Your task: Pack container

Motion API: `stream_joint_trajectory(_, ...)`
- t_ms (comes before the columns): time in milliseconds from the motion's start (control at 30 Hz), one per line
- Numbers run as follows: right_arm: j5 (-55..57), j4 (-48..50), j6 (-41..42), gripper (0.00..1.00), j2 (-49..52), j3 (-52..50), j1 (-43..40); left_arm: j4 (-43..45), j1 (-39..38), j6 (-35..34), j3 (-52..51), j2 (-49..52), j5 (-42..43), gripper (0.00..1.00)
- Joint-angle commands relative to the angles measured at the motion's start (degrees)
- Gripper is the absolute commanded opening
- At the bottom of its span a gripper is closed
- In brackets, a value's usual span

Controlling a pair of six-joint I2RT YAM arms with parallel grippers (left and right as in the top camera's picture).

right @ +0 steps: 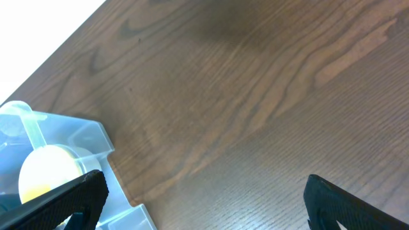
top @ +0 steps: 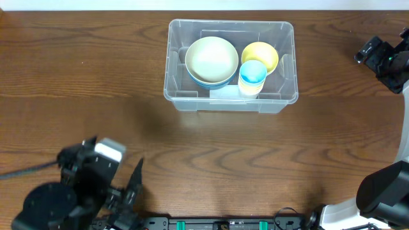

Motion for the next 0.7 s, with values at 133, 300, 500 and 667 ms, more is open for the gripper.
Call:
stream_joint_trajectory(133,0.13,-0.02,0.50,0.99,-1.42,0.42,-0.31,-6.36,3.96,-8.57,-0.68,-6.10,-0.59,0.98)
stream_joint_trajectory(300,0.13,-0.02,0.50,0.99,-1.42,0.42,-0.31,-2.19,13.55,-9.90,-6.34,-13.68,2.32,0.98)
stream_joint_trajectory(500,0.15,-0.02,0.50,0.99,-1.42,0.42,-0.31,19.17,20.85,-9.90,-22.93,-24.63,5.62,0.98)
stream_joint_trajectory(667,0.13,-0.02,0.50,0.99,-1.42,0.42,-0.31,42.93,22.14,-9.88,-40.13,-27.67,5.95,0.98)
